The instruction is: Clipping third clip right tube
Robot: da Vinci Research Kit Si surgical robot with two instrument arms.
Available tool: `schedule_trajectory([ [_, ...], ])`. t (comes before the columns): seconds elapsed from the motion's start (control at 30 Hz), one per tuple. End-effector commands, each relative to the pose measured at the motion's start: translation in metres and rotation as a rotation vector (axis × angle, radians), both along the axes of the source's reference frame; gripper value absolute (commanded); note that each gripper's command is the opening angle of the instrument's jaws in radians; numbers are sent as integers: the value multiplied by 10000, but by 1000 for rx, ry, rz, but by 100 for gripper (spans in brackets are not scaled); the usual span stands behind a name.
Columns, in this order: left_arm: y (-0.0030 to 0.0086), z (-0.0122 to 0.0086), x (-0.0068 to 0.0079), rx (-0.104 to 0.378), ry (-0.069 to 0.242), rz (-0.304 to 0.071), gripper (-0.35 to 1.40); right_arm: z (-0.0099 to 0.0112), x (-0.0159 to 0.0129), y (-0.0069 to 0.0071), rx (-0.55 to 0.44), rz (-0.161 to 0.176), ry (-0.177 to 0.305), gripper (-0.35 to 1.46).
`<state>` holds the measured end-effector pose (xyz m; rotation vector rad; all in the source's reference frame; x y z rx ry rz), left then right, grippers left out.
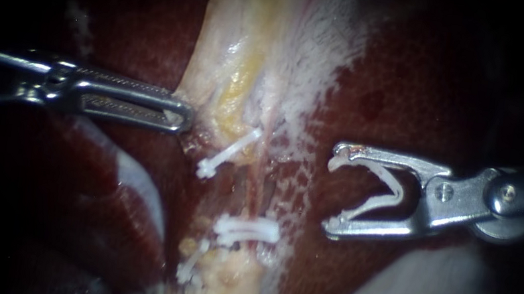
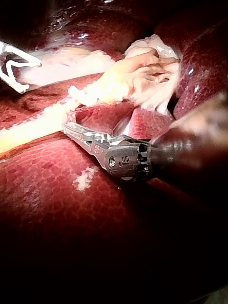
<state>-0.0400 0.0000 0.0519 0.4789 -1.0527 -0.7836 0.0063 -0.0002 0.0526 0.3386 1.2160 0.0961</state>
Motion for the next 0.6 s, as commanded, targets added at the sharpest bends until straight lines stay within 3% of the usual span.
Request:
schedule_trajectory([
  [0.03,0,0,0,0,0,0,-35,0,0,0,0,0,0,60],
  [0.27,4,-5,9,5,-5,6,-35,2,2,-4,8,3,-3,60],
  [0.6,18,-30,40,8,7,-13,-35,18,21,-21,108,44,-29,60],
])
